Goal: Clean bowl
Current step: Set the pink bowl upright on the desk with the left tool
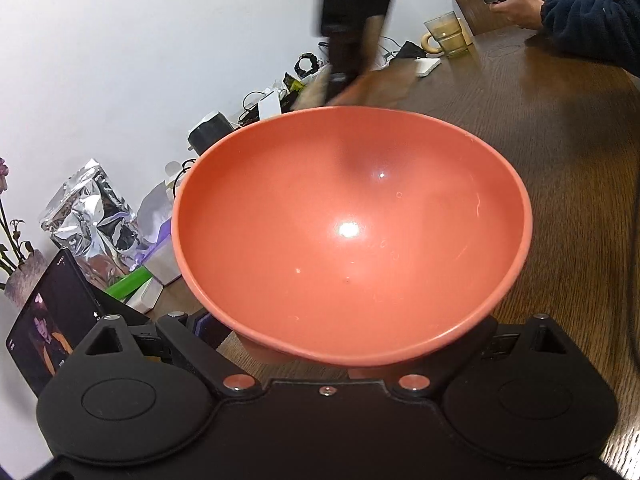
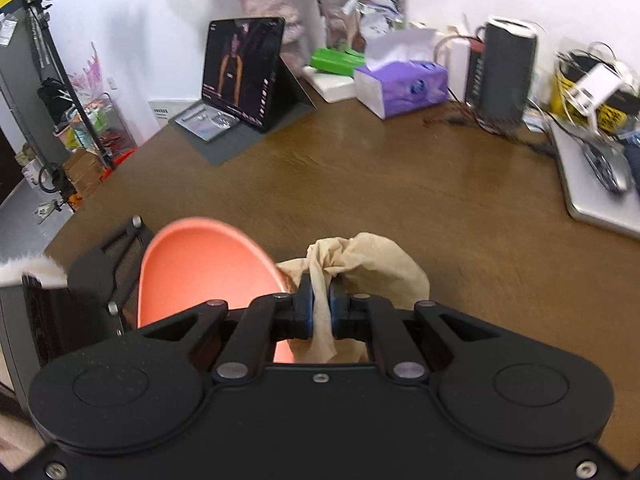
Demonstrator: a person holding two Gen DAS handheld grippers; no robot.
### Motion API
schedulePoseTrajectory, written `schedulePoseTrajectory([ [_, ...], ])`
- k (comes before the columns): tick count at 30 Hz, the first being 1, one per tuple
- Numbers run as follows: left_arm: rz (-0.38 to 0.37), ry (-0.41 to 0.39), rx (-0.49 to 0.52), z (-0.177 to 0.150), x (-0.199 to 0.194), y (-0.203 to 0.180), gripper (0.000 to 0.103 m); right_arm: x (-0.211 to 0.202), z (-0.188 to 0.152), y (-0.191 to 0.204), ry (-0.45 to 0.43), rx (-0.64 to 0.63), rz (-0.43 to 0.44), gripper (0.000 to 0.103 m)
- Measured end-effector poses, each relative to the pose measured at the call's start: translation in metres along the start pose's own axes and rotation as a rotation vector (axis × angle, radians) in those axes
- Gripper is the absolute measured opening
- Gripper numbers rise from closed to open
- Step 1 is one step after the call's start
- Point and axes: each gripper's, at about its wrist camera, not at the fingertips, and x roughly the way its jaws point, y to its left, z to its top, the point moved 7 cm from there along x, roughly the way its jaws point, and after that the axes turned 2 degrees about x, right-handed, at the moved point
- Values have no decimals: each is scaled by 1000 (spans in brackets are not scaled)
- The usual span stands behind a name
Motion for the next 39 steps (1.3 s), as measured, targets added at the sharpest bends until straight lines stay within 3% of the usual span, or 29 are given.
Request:
schedulePoseTrajectory([
  [6,3,3,1,-1,1,0,95,-5,-42,8,70,-45,-52,8],
  [12,0,7,-4,-2,1,1,95,-5,-68,26,124,-80,-31,9],
  [16,1,8,-6,-1,2,2,94,-5,-79,39,144,-96,5,8],
  [23,0,15,-18,-1,3,3,94,0,-89,67,166,-101,144,9],
  [27,-6,21,-34,-1,4,6,94,3,-89,73,159,-98,168,9],
  [33,-12,53,-81,-3,8,12,94,3,-87,53,136,-49,83,9],
  [39,-7,98,-146,-6,13,22,94,-1,-82,32,47,15,1,9],
])
